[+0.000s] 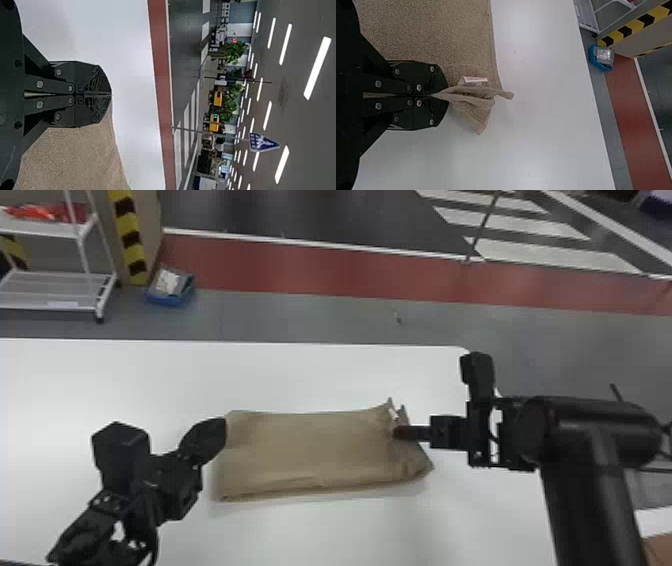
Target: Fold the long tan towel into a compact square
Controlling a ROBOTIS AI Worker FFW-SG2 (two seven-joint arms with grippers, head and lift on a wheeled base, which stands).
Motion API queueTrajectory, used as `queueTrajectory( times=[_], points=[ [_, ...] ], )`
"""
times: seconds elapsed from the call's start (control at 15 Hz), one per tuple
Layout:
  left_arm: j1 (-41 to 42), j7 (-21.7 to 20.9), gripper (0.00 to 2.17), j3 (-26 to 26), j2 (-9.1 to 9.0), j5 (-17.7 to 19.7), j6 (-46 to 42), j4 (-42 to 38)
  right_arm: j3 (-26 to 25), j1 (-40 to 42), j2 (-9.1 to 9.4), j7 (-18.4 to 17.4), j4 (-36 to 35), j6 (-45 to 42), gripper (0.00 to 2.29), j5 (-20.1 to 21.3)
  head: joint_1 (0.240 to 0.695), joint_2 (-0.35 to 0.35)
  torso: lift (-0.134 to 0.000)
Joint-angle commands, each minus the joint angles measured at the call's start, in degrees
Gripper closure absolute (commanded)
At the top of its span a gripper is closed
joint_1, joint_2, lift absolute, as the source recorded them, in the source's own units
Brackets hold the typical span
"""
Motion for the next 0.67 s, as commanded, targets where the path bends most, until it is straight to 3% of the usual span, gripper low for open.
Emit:
queueTrajectory(
  times=[0.0,0.27,0.6],
  points=[
    [-0.1,0.0,2.0,0.1,0.0,0.0,0.0,0.2,-0.5,-0.3,-0.08,0.1,-1.7,1.9,1.32,-1.9,0.695,-0.223,-0.123],
    [-1.3,-1.8,2.0,0.8,0.0,1.2,1.3,0.9,-2.1,-3.9,-0.7,1.1,-4.8,9.4,1.32,-5.9,0.695,-0.207,-0.123],
    [-3.3,-5.0,2.0,2.1,0.0,1.4,12.9,1.3,-3.4,-8.7,-2.37,1.9,-4.8,9.4,1.31,-7.5,0.695,-0.201,-0.123]
  ],
)
